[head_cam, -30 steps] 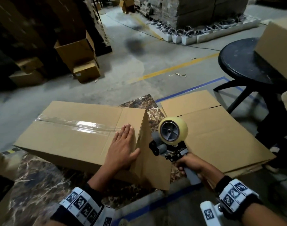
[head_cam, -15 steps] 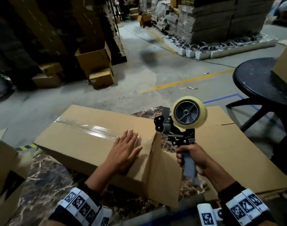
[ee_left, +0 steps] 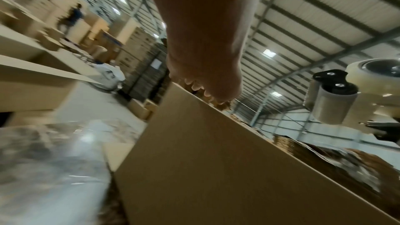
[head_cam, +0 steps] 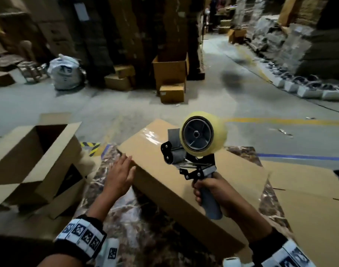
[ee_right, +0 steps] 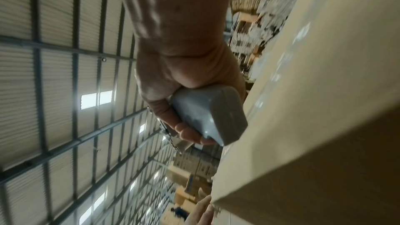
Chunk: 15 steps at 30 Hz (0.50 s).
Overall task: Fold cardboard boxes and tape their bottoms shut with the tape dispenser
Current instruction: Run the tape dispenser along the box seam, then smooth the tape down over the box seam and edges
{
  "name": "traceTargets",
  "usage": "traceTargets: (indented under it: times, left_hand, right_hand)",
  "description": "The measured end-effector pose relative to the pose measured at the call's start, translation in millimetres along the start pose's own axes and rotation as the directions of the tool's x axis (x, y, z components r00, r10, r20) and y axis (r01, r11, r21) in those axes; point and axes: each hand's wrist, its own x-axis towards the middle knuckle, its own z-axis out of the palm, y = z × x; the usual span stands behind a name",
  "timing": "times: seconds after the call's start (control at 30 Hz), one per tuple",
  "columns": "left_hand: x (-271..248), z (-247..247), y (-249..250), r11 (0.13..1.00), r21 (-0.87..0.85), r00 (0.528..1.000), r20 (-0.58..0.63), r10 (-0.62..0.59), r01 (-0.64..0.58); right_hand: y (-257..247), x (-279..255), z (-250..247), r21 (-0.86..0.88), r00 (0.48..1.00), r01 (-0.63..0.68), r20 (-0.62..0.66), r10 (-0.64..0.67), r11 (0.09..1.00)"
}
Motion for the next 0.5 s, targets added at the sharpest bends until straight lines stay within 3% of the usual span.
traceTargets:
  times: [0.1, 0.3, 0.4, 0.5]
  left_hand:
    - [-14, -1, -80, 0.988, -0.047, 0.989, 0.016, -0.148, 0.149]
    - [-88, 32, -202, 0.924, -0.078, 0.905, 0.245, -0.347, 0.375]
    - [-115, 54, -232, 0.909, -0.014, 0.858, 0.335, -0.389, 0.417]
    - [-127, 64, -239, 0.878, -0.085, 0.833, 0.372, -0.41, 0.47]
  right_hand:
    - [5, 28, 64, -0.105, 0.999, 0.017, 0.04, -0.013, 0.994]
    - [75, 107, 159, -0.432, 0.992, -0.046, 0.089, 0.093, 0.901]
    - [100, 136, 189, -0.656, 0.987, -0.107, 0.021, 0.16, 0.747]
    - [128, 162, 211, -0.78, 0.984, -0.135, -0.034, 0.174, 0.611]
